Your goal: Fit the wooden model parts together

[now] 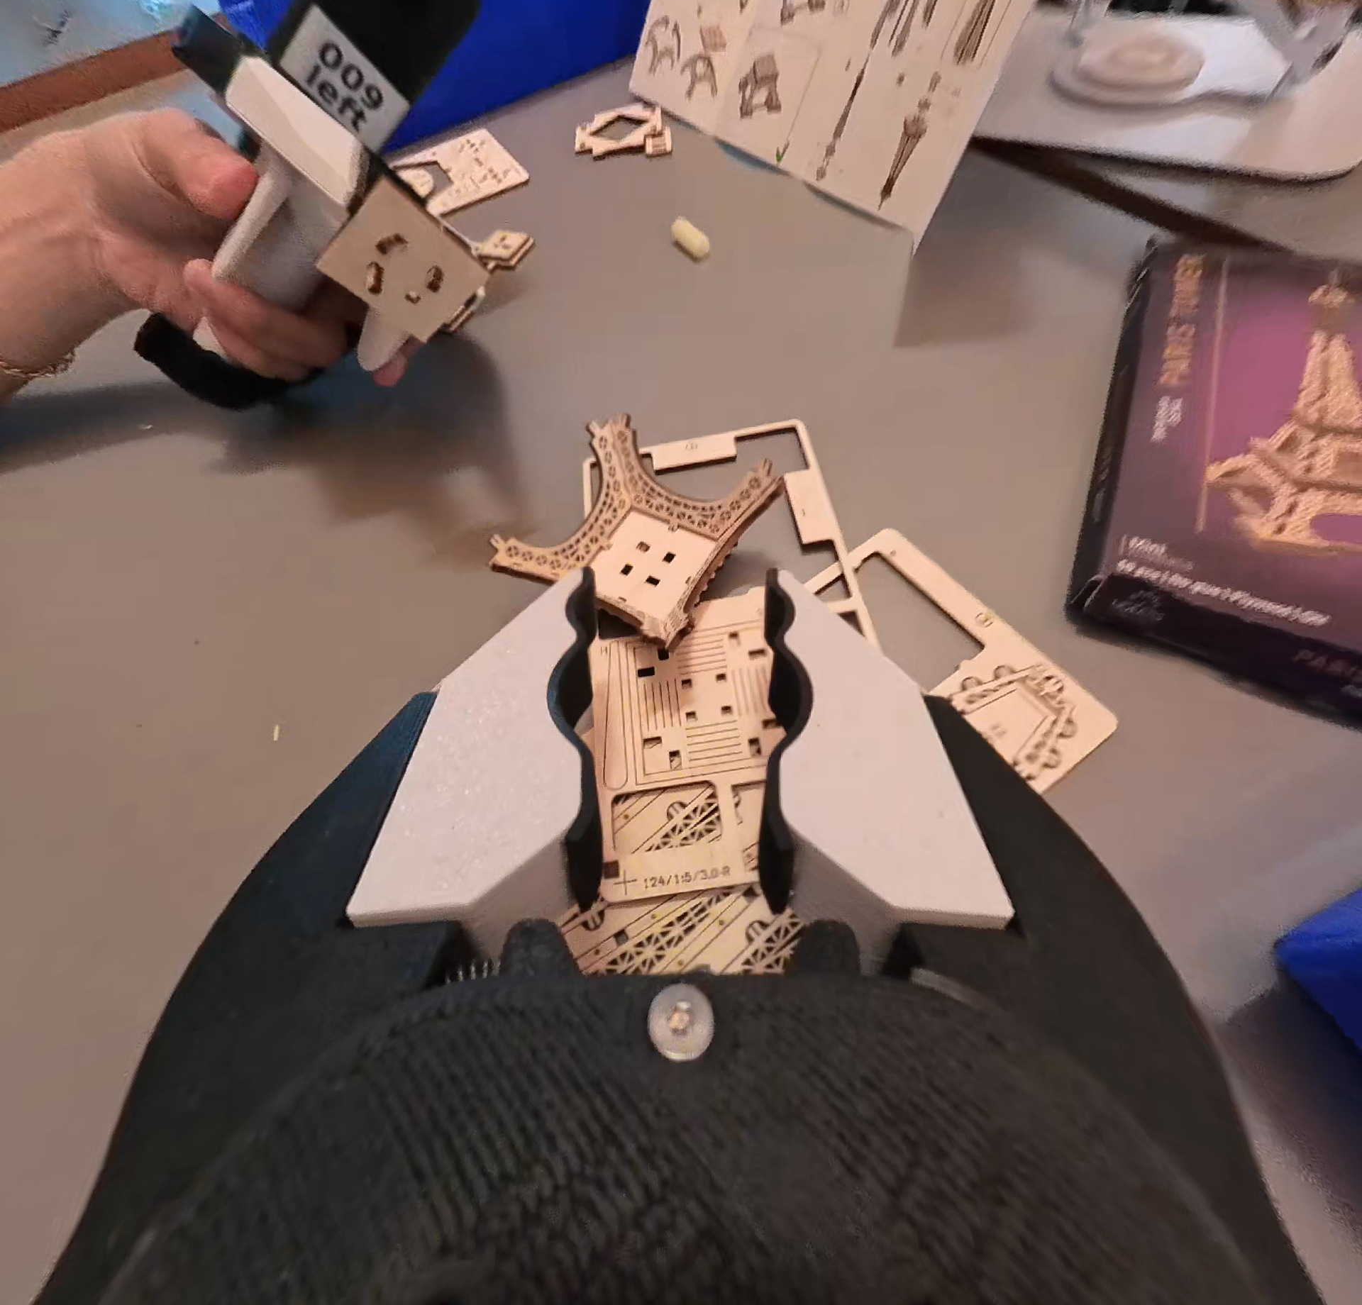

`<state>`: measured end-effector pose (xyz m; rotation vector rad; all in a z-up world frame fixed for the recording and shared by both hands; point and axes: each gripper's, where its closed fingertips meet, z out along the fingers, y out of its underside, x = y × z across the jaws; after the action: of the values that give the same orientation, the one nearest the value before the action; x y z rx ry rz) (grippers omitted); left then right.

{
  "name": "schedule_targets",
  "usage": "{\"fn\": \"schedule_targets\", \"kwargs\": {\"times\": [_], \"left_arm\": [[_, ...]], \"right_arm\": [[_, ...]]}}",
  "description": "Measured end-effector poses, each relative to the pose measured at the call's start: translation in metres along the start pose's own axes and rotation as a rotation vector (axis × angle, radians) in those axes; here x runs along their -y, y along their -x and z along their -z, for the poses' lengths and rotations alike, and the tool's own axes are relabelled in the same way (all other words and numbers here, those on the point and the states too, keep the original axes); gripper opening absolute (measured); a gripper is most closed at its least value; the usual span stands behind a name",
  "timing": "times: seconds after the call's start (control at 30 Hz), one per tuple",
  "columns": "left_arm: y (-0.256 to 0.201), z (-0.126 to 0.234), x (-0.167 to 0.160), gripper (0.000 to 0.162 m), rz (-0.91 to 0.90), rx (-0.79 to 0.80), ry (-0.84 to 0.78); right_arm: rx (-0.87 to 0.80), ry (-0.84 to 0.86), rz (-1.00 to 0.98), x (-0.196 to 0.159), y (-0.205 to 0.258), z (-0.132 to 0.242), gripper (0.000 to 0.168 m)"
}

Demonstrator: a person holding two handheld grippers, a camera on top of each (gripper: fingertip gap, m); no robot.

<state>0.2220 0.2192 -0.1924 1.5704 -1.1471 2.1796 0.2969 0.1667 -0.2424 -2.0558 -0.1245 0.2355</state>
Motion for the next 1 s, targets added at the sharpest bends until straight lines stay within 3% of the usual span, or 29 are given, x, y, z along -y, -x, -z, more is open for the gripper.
{"fn": "schedule_targets", "kwargs": {"times": [0.23,0.33,0.53,0.87,1.0], "left_arm": [[-0.011,-0.003,-0.002,0.029,-0.022,-0.042,0.011],[-0.003,-0.009,-0.002,0.029,-0.145,0.076,0.038],[0.009,-0.023,0.004,0.029,-0.483,0.348,0.178],[0.054,0.008,-0.021,0.03,-0.558,0.673,0.36],[0.057,0.017,-0.027,0.03,-0.573,0.706,0.368]], "right_arm": [[-0.098,-0.066,0.145,0.015,-0.004,0.009,0.05],[-0.114,-0.049,0.167,0.009,-0.01,0.013,0.053],[-0.081,-0.007,0.199,-0.004,-0.003,0.006,0.041],[-0.078,0.069,0.204,-0.015,0.003,-0.003,0.028],[-0.07,0.065,0.157,-0.014,0.002,-0.005,0.023]]}}
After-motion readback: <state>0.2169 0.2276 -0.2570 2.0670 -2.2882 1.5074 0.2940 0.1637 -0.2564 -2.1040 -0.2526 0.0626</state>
